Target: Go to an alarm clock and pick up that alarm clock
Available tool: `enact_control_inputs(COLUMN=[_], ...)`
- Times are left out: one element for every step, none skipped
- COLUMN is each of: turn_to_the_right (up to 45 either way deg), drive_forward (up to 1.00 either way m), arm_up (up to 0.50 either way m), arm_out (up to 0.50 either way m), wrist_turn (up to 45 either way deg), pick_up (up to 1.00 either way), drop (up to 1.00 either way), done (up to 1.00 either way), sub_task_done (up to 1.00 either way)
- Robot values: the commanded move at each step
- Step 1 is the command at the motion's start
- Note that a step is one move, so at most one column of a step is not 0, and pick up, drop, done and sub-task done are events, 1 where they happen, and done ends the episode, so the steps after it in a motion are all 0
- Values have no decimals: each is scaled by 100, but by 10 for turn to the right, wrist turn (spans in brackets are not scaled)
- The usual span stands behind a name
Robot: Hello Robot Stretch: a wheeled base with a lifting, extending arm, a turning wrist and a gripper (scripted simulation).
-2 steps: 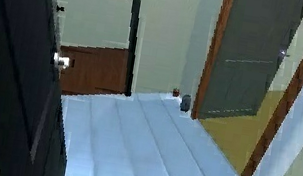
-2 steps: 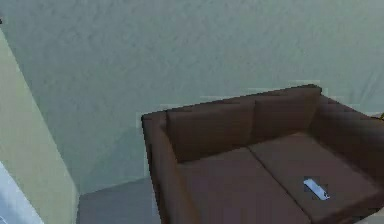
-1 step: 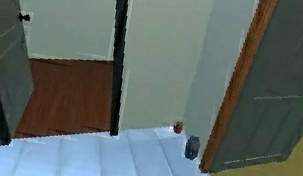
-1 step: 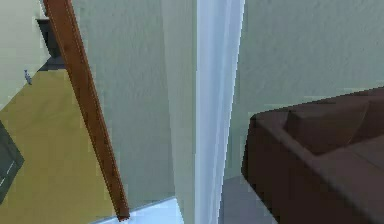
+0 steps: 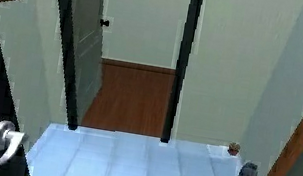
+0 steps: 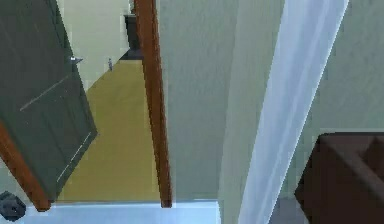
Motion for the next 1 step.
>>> enact_control_inputs(turn_to_the_right=[0], drive_forward=[30], arm_up=[0], arm_out=[0], wrist_turn=[0], pick_up=[0], drop=[0], done=[0], sub_task_done=[0])
